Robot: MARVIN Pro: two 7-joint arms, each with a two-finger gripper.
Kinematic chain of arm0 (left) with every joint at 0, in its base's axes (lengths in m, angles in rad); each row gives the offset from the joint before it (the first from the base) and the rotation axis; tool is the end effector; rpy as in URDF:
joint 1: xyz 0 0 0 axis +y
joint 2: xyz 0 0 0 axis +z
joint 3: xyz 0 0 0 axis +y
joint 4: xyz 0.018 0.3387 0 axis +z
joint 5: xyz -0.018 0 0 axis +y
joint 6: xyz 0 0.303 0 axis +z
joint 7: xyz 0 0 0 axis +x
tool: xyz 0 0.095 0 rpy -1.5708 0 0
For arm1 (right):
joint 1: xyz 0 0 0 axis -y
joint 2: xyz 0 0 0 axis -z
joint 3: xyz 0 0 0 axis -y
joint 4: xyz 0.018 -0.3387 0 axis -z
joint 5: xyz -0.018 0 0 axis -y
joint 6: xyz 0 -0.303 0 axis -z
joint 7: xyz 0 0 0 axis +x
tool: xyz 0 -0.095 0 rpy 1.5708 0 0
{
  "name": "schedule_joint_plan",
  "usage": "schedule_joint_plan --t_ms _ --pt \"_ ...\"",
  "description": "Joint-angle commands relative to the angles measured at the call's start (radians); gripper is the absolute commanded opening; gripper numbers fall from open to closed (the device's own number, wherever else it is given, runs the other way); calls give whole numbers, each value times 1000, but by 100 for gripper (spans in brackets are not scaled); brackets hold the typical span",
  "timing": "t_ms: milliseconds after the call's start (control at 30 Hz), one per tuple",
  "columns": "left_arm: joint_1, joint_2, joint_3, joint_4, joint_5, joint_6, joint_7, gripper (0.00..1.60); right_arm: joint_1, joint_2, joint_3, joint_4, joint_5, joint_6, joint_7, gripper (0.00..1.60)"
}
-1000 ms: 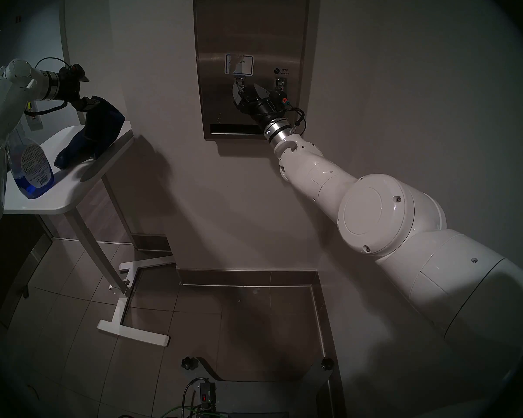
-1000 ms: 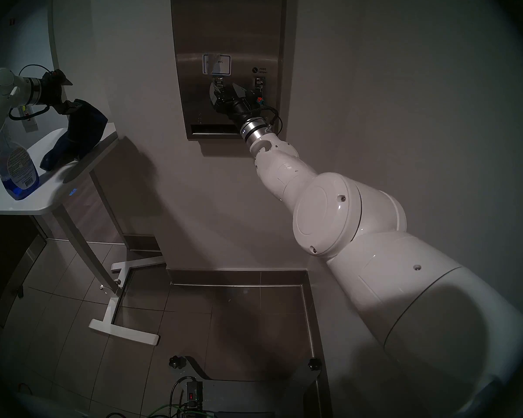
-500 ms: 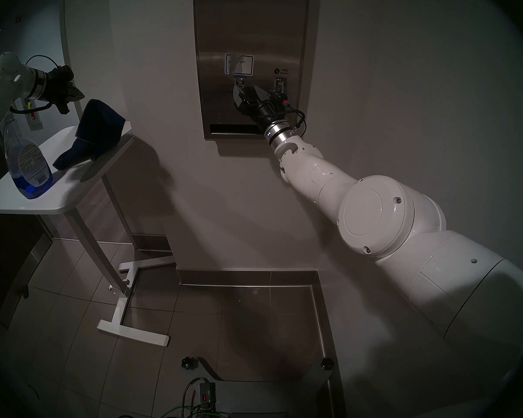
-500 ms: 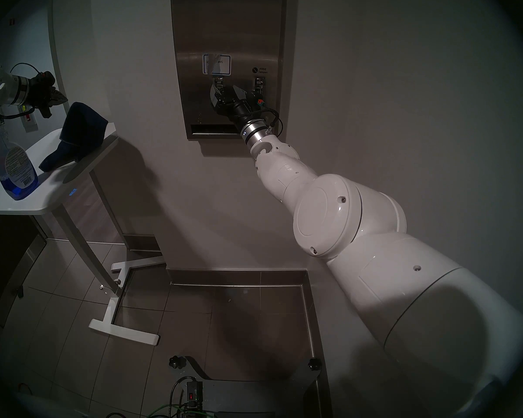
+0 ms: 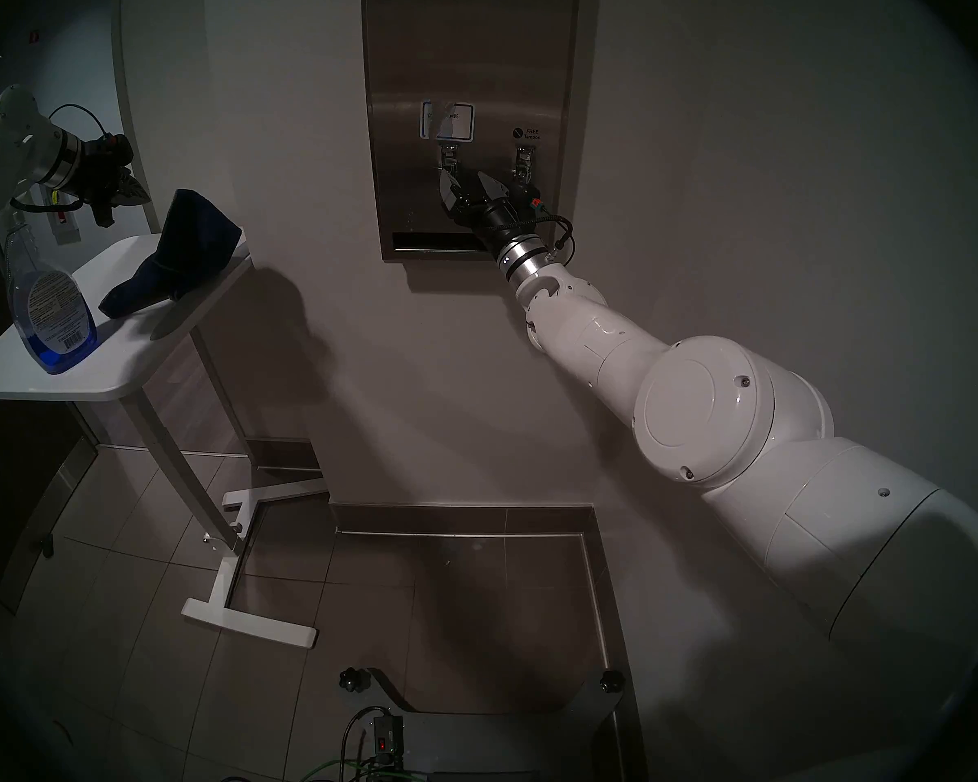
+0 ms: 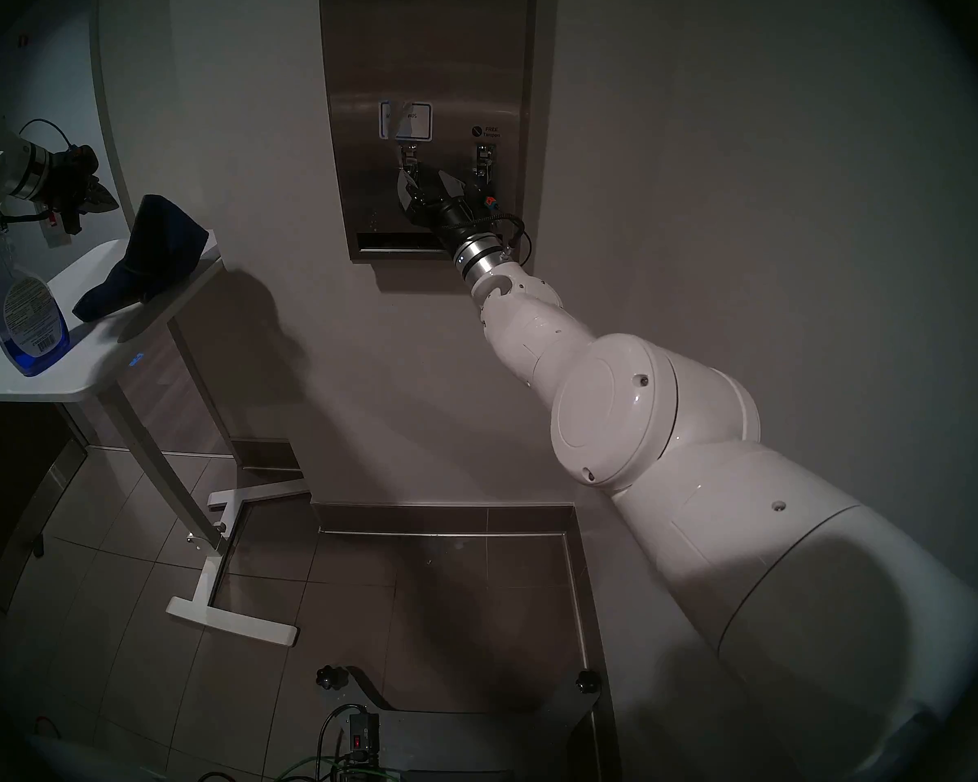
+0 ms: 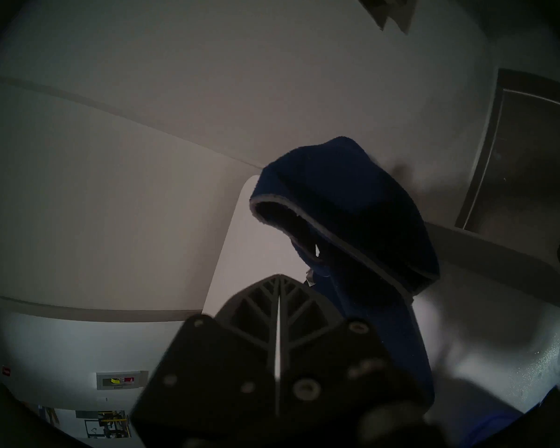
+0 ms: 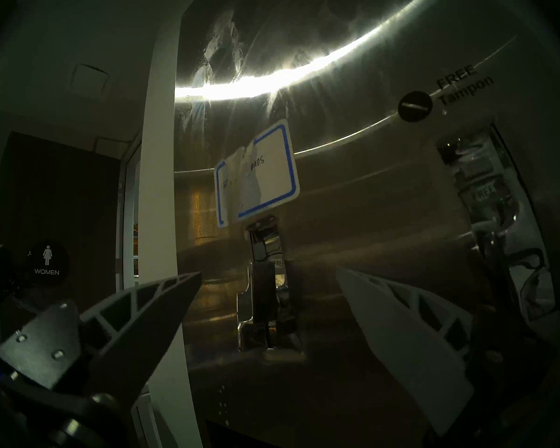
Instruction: Pick up the cloth and wipe the surface
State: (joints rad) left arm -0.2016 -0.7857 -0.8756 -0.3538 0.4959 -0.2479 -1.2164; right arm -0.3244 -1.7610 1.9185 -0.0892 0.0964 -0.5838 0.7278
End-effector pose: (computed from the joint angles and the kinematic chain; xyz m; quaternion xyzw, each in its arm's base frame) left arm 0.5439 0.3918 0.1233 -0.7158 0.5277 -0.3845 0.2478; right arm 0.6731 0.1606 -0.1285 -0.4808 -0.1080 -0.7972 0.3488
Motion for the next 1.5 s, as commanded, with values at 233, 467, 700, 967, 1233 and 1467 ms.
schedule_joint_plan --t_ms 233,467,700,967,1233,1467 --pt "-94 -118 -94 -16 -69 48 139 0 10 23 12 -21 7 6 -7 160" --pt "-121 -149 -168 -7 -124 94 220 0 10 18 21 -22 12 4 -5 160" --pt "-130 -192 -279 13 -221 145 299 0 11 4 51 -30 36 -9 -19 160" --pt "-102 -244 -417 55 -363 198 371 0 14 -22 99 -43 73 -43 -34 160" --pt "-64 -302 -532 116 -483 244 401 0 17 -40 140 -57 99 -87 -46 160" --pt "-29 -357 -632 190 -578 287 412 0 21 -49 177 -68 122 -133 -56 160"
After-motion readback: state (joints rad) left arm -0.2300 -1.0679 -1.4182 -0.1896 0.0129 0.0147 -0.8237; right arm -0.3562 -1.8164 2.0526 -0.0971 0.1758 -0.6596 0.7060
